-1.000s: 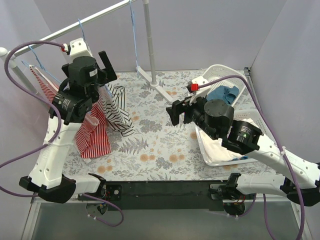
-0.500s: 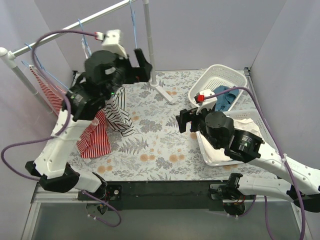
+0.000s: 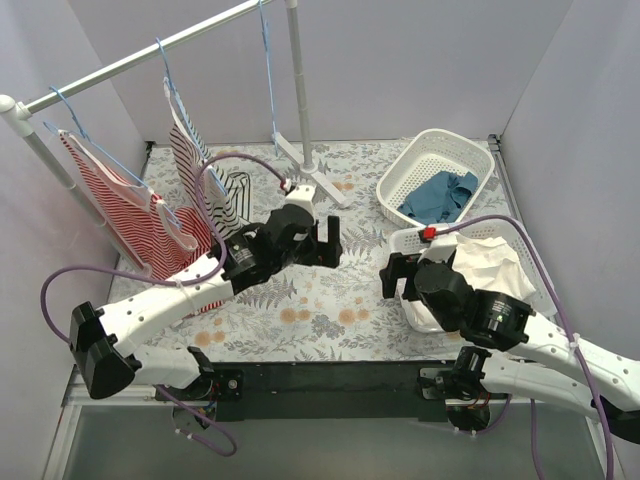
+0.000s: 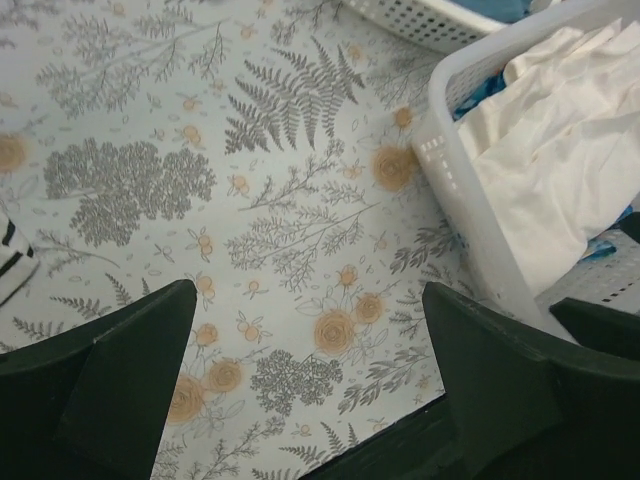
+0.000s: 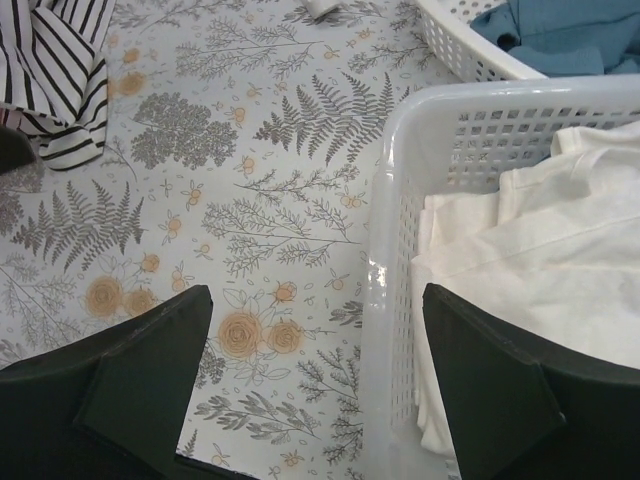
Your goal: Place the tank top on the hanger
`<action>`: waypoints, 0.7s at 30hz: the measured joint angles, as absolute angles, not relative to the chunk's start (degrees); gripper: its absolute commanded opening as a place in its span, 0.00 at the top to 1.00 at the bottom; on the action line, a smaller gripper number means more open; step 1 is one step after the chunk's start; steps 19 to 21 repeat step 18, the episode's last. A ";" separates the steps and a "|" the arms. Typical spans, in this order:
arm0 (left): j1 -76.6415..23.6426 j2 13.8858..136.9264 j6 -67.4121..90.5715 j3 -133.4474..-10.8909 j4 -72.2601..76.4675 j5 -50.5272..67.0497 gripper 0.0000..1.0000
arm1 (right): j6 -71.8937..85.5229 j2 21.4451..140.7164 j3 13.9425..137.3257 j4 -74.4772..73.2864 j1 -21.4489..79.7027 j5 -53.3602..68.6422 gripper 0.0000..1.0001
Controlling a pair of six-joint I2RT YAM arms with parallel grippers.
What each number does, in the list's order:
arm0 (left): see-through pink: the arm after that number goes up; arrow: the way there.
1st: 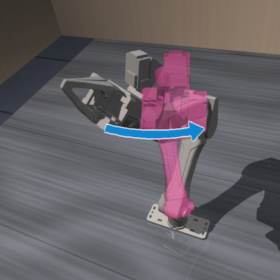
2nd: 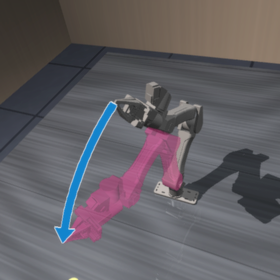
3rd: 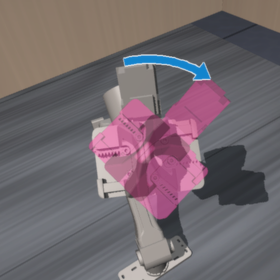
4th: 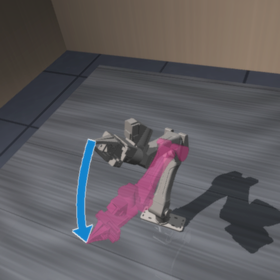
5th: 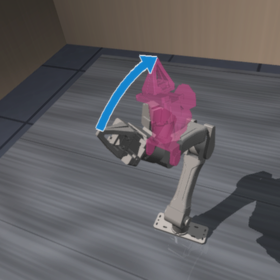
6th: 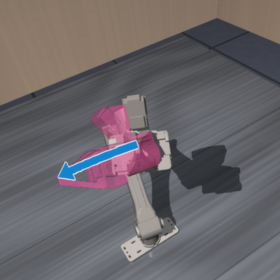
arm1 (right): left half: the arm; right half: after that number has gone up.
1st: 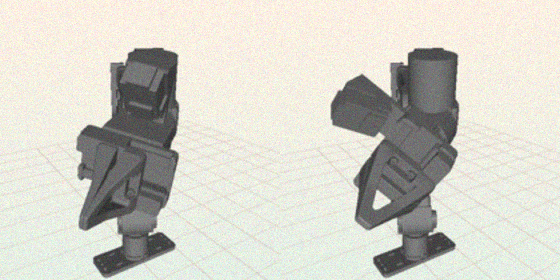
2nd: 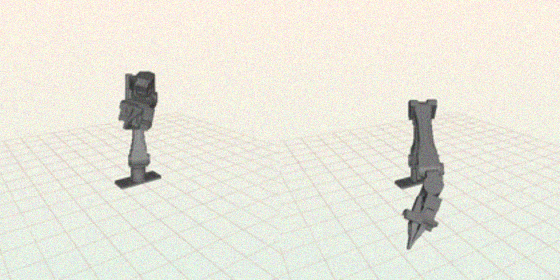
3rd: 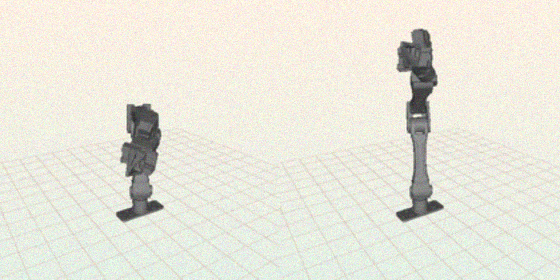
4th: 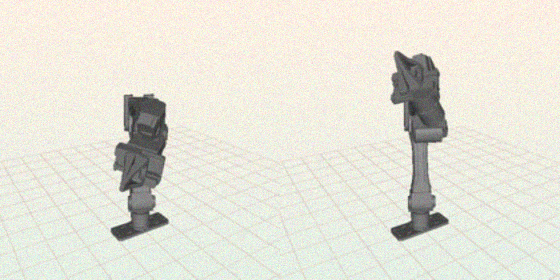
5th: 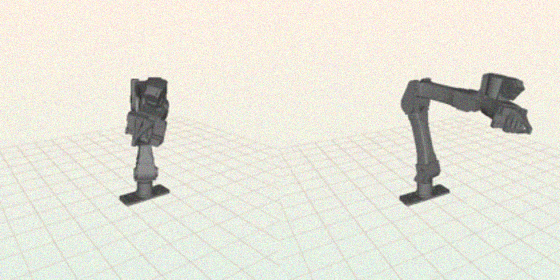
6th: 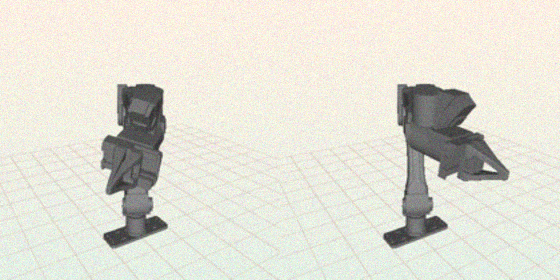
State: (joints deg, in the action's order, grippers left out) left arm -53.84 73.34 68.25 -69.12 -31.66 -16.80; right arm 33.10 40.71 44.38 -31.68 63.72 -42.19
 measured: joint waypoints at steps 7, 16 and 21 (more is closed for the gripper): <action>-57.12 70.46 76.62 -56.69 -27.70 -17.06 0.02 | 39.38 36.53 40.36 -33.56 63.66 -43.57 0.06; -58.11 64.42 80.42 -51.00 -24.27 -17.12 0.02 | 39.86 38.83 40.36 -32.77 63.64 -43.66 0.06; -58.13 62.59 80.58 -49.82 -23.29 -17.10 0.02 | 39.62 39.20 40.36 -32.73 63.64 -43.42 0.06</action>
